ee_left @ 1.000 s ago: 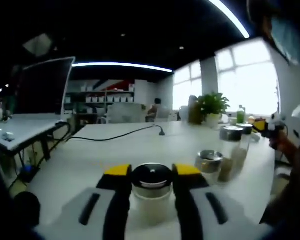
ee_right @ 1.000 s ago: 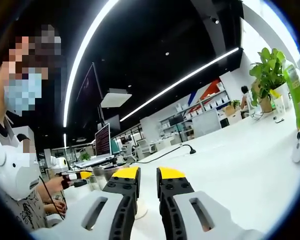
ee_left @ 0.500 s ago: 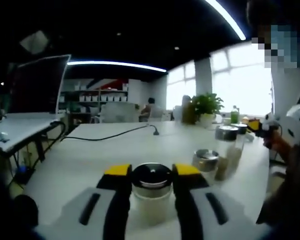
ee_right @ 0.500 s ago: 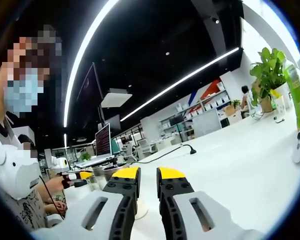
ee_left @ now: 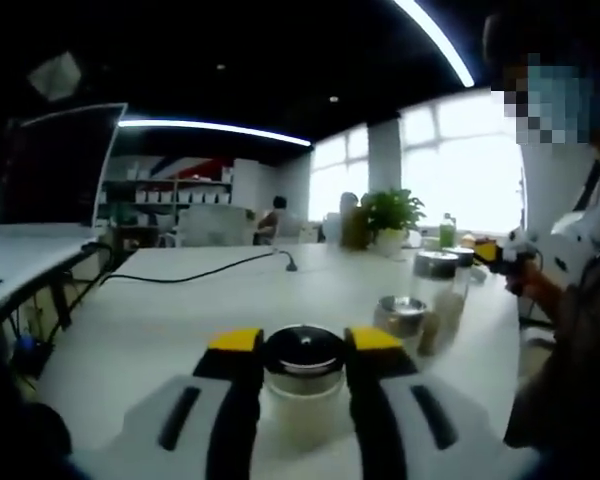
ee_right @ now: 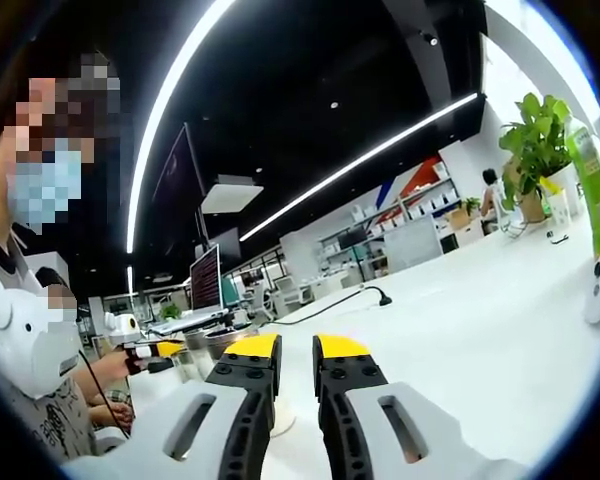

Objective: Rotate the seasoning bottle until the label or dispensing opening points toward the visible target arrow and the bottle remains upright within the marked orientation range

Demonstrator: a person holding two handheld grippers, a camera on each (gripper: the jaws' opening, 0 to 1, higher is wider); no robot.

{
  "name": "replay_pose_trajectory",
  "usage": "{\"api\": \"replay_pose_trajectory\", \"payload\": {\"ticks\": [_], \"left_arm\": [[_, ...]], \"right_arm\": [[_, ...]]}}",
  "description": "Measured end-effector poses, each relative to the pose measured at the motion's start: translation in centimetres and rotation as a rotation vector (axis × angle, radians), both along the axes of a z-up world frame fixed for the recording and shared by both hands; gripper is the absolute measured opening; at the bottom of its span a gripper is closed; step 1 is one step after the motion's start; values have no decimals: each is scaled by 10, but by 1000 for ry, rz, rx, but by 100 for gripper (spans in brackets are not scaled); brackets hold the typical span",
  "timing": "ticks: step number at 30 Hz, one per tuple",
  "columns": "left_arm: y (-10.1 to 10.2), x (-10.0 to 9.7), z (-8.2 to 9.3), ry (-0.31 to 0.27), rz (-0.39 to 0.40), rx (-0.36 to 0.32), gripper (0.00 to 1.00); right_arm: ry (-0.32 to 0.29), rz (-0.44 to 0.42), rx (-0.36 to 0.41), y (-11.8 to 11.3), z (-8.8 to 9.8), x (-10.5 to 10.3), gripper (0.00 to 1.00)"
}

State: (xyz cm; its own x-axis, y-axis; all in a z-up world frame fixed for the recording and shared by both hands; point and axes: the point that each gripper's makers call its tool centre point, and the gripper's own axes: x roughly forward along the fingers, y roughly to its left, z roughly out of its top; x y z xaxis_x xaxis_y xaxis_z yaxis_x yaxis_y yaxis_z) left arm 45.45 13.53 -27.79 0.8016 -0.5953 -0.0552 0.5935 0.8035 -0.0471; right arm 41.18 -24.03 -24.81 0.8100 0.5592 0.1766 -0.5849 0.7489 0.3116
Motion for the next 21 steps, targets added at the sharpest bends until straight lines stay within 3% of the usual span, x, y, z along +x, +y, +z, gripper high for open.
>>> {"api": "replay_pose_trajectory", "payload": {"ticks": [6, 21], "left_arm": [[-6, -5, 0, -12, -132, -2, 33], [-8, -4, 0, 9, -292, -30, 33]], "right_arm": [[0, 3, -1, 1, 0, 0, 11], [2, 9, -8, 6, -1, 1, 11]]}}
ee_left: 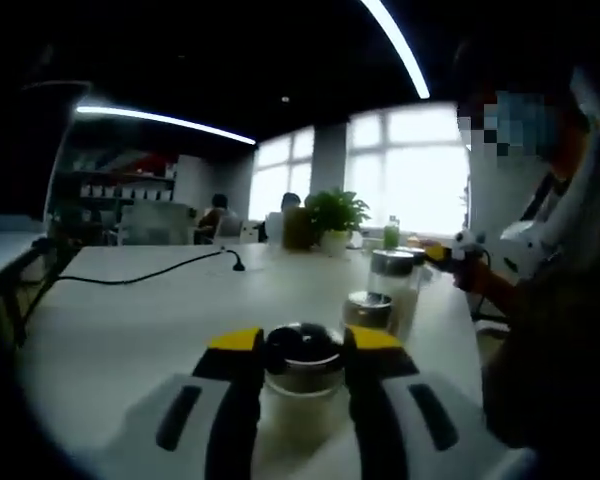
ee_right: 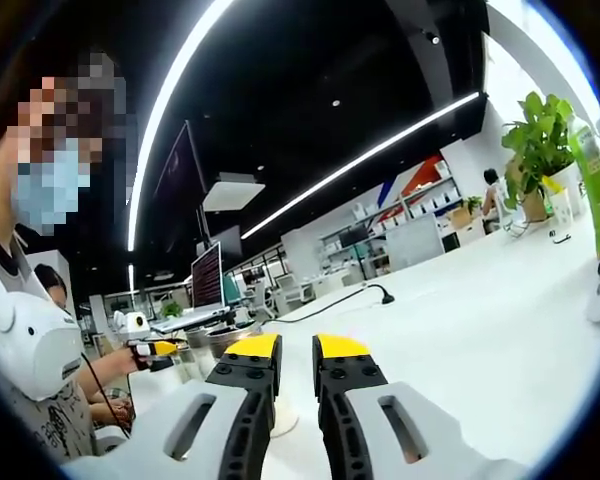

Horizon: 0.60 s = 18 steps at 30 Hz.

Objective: Rotate the seasoning bottle until the label or dispensing opening points toward the visible target arrow and the bottle remains upright within the marked orientation range

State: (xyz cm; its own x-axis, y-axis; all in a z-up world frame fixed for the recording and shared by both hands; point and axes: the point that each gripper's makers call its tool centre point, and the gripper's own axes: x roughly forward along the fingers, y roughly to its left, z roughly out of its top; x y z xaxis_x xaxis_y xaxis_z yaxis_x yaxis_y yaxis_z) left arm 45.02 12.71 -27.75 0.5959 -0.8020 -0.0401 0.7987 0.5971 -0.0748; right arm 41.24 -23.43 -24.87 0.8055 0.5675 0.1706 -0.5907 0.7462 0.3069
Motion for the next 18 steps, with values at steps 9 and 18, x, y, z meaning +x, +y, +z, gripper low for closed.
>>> {"api": "replay_pose_trajectory", "payload": {"ticks": [9, 18], "left_arm": [[-2, 0, -1, 17, -47, -17, 34], [7, 5, 6, -13, 89, -77, 50]], "right_arm": [[-6, -4, -5, 0, 1, 1, 11], [-2, -3, -8, -1, 0, 5, 11]]}}
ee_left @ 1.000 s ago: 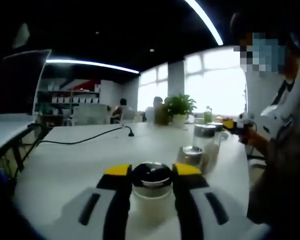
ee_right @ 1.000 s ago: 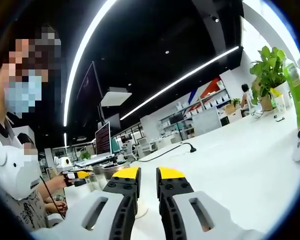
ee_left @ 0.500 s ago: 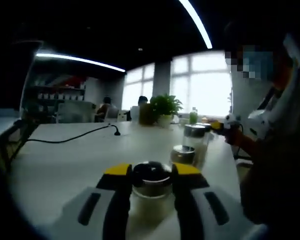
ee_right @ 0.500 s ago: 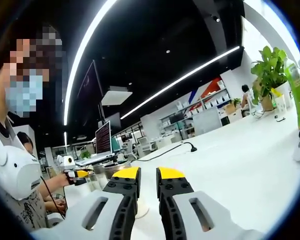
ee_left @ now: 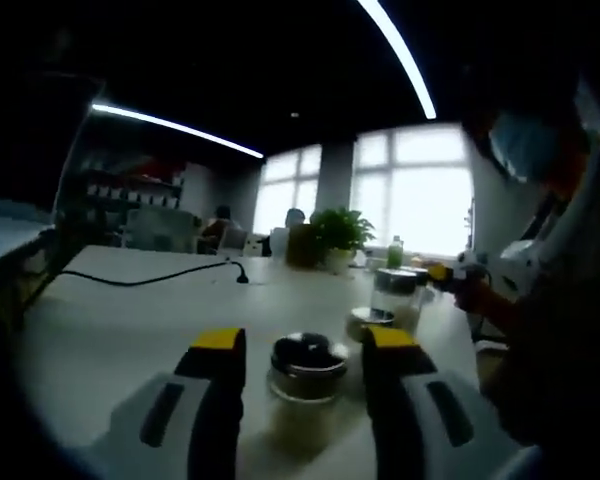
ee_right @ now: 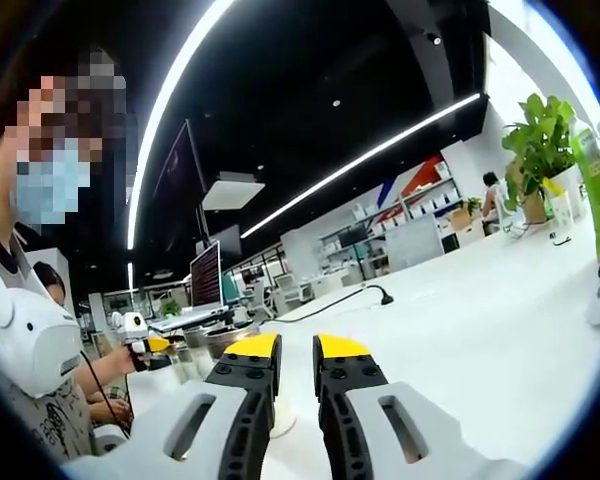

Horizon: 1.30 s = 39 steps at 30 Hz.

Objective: Rotate the seasoning bottle until the label or dispensing opening points toward the visible target arrow and the bottle remains upright within the marked orientation range

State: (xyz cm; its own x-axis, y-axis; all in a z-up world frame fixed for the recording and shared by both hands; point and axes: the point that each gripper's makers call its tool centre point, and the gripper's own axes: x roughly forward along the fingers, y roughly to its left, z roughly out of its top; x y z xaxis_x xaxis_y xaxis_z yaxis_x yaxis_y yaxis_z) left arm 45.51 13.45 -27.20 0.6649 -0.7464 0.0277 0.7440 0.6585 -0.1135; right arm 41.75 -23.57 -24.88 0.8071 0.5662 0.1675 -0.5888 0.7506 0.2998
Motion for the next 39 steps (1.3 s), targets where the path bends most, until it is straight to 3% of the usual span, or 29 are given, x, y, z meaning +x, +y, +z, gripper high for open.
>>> {"api": "replay_pose_trajectory", "payload": {"ticks": [6, 9, 13, 16, 19, 24, 27, 29, 35, 38, 39], "left_arm": [[-7, -2, 1, 8, 55, -47, 61], [-5, 0, 5, 14, 108, -84, 57], [-1, 6, -4, -29, 209, 34, 58], [-5, 4, 0, -35, 225, 0, 60], [-1, 7, 7, -42, 294, -63, 72], [4, 7, 6, -33, 380, -66, 68], [14, 8, 5, -48, 460, 4, 57], [19, 8, 6, -64, 494, 28, 61], [16, 3, 7, -54, 480, 1, 53], [12, 3, 1, -33, 469, 3, 51], [8, 2, -1, -1, 454, -35, 51]], "right_arm": [[-2, 0, 8, 0, 1, 2, 11], [-4, -1, 9, 0, 2, 2, 11], [0, -8, 16, -2, 0, 2, 11], [5, -13, 12, -3, -3, 2, 11], [7, -13, 12, -2, -4, 1, 11], [7, -18, 9, -3, -5, 0, 11], [8, -17, 8, -3, -5, 0, 11], [10, -15, 8, -2, -5, 0, 11], [12, -12, 5, -1, -7, -1, 11], [14, -15, 8, -2, -8, -2, 11], [14, -16, 9, -2, -8, -2, 11]]}}
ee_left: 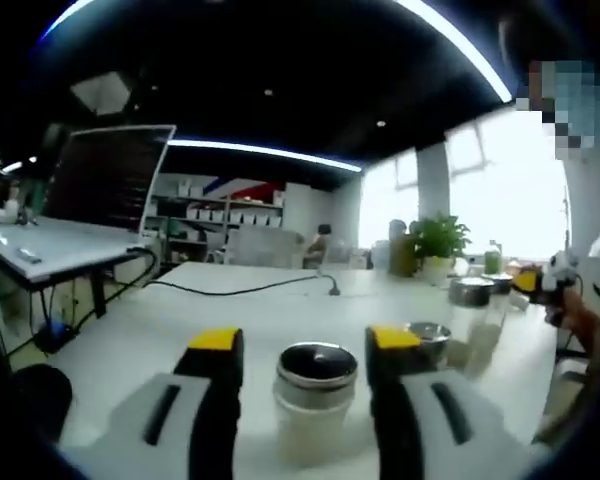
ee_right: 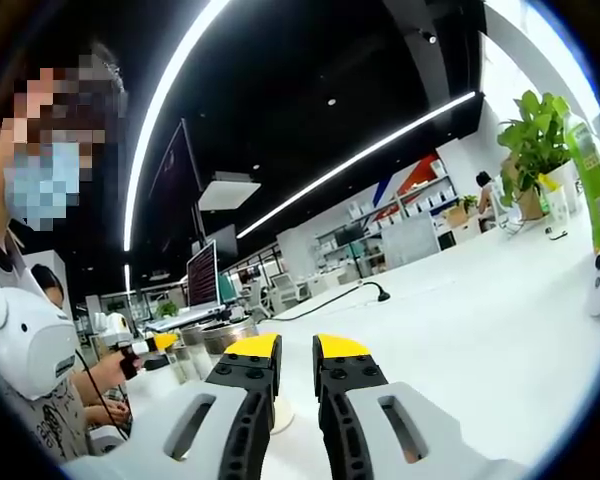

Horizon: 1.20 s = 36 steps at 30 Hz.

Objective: Rotate the seasoning bottle until the label or dispensing opening points toward the visible target arrow and the bottle remains upright within the marked orientation range

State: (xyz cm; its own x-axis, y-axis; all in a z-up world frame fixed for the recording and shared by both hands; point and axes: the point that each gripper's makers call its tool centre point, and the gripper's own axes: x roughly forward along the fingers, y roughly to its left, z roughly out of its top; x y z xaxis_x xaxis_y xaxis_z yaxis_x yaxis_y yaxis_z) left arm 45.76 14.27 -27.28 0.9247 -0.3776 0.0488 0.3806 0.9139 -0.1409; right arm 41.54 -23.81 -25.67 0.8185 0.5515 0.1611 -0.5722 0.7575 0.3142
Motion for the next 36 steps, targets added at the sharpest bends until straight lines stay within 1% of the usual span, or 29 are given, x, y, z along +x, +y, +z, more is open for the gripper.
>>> {"api": "replay_pose_trajectory", "payload": {"ticks": [1, 2, 3, 4, 5, 6, 9, 12, 22, 26, 29, 32, 36], "left_arm": [[-1, 0, 2, 0, -12, -37, 51], [-1, 0, 2, -1, -13, -52, 50], [-1, 1, 1, 0, -8, -41, 50], [-1, 1, -1, 5, 0, -27, 47], [0, 2, -3, 9, 13, 5, 44], [0, 2, -3, 9, 16, 13, 41], [1, 2, -2, 6, 24, 3, 40], [-1, 1, -1, 7, 18, 10, 36], [-1, 1, -1, 14, 6, 7, 35], [0, 1, -1, 23, -22, -23, 35], [-2, 1, -1, 22, -39, -6, 35], [-2, 2, -1, 21, -62, -10, 35], [-6, 2, -1, 24, -107, -1, 35]], "right_arm": [[0, -1, 0, -1, 0, -1, 11], [-1, -1, 1, -1, 0, -1, 11], [-2, 1, 4, -1, 1, -2, 11], [-3, 1, 6, -2, 1, -3, 11], [-3, 0, 6, -2, 1, -3, 11], [-3, -1, 5, -2, 1, -3, 11], [0, -3, 8, -3, 0, -4, 11], [0, -2, 7, -2, 0, -3, 11], [-1, 3, 6, -3, 1, -3, 11], [-1, 6, 8, -2, 1, -3, 11], [-1, 14, 15, -2, 2, -3, 11], [-2, 15, 14, -1, 3, -3, 11], [0, 18, 15, -1, 2, -3, 11]]}}
